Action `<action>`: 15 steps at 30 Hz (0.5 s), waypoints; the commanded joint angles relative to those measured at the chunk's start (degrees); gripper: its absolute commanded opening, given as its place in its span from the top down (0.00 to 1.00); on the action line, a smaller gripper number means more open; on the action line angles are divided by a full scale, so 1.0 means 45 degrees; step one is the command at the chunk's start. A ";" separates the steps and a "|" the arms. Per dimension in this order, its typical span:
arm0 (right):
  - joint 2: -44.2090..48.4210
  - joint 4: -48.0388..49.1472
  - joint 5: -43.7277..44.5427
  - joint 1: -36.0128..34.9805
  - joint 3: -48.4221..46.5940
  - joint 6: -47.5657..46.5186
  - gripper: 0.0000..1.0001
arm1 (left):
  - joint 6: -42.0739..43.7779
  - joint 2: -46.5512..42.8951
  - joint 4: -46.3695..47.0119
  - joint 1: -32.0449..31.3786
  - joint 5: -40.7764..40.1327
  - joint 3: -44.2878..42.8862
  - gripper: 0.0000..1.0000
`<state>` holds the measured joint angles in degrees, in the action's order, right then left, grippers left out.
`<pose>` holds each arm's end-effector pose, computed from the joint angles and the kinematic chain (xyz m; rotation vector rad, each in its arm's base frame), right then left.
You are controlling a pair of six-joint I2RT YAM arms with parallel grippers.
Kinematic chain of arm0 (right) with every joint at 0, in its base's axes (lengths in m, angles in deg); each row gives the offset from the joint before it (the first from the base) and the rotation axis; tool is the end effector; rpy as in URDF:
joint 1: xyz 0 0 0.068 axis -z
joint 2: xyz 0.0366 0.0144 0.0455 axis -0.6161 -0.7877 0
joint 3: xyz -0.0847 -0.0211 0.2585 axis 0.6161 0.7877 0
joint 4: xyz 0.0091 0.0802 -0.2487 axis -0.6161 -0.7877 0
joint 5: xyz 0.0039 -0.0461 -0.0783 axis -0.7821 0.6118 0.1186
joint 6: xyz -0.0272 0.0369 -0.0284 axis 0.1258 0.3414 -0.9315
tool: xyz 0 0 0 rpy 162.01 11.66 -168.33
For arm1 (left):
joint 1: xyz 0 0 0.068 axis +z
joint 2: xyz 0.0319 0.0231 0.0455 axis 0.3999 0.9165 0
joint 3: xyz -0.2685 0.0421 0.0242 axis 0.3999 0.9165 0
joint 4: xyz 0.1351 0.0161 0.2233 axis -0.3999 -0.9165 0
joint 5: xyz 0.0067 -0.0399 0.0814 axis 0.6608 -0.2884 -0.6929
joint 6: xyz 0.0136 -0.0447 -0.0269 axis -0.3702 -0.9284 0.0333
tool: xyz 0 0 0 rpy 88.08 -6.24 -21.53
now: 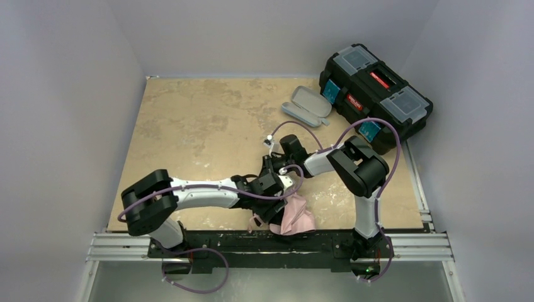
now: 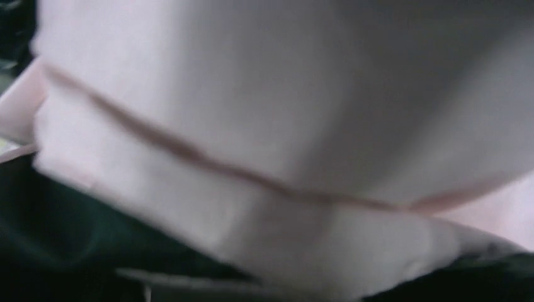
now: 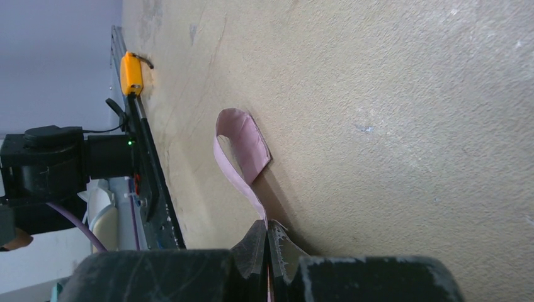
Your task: Put away the umbrella
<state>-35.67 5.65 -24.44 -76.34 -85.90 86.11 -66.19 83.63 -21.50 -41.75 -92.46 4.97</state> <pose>0.2719 0.2467 0.0982 -0.5713 2.4518 1.4860 0.1235 -0.2613 0.1673 1.1092 2.4864 -0.3183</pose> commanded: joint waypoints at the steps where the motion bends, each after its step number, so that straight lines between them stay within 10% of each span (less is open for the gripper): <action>1: -0.0072 -0.0601 -0.0041 -0.0095 -0.0164 -0.0388 1.00 | -0.0780 0.0847 0.1761 -0.0283 -0.0451 0.0397 0.43; 7: -0.0007 -0.0945 -0.0211 -0.0070 -0.0656 -0.0378 1.00 | -0.0534 0.1315 0.0568 -0.0964 -0.2628 -0.0452 1.00; 15: 0.0466 -0.2808 -0.0348 -0.0064 -0.3684 -0.0495 1.00 | 0.0615 0.1217 -0.2515 -0.0962 -0.6793 -0.2205 1.00</action>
<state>-35.73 -3.36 -24.90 -76.34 -93.53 85.30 -66.86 89.20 -24.89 -46.31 -109.94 -0.19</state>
